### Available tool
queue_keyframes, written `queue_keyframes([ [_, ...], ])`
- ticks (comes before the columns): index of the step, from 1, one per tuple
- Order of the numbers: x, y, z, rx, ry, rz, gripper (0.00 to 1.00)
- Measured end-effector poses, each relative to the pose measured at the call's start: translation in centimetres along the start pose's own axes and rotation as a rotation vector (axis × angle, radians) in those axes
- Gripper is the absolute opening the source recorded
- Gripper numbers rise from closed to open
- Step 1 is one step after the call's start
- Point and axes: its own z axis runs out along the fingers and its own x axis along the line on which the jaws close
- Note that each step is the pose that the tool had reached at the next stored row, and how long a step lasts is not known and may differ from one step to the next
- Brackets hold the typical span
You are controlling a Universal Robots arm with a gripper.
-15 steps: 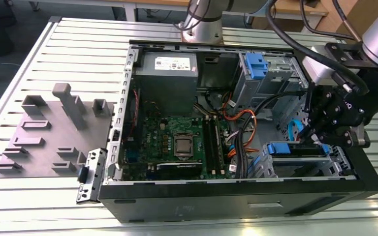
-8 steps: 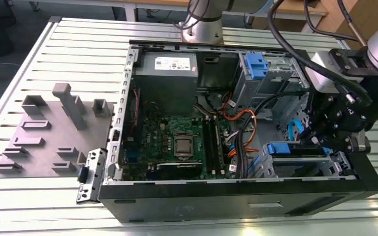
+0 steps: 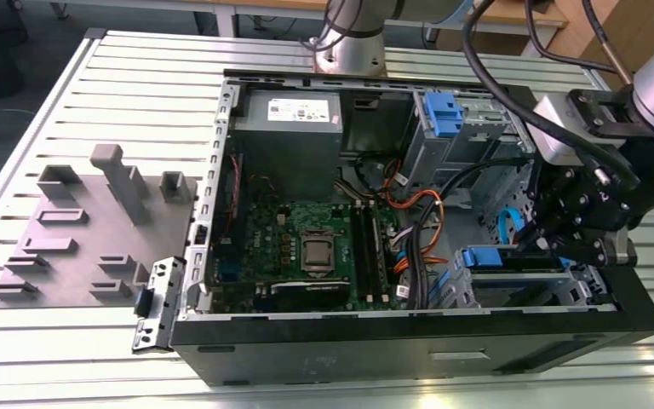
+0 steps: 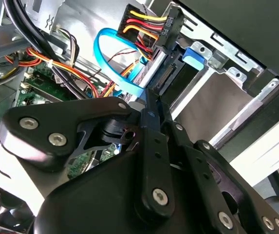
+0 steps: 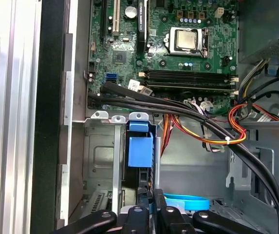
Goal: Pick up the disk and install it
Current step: 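Insert the first disk wire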
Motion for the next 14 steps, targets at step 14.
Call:
queue_keyframes([
  [14,0.26,0.00,0.27,0.0000,-0.0007,0.000,0.16],
])
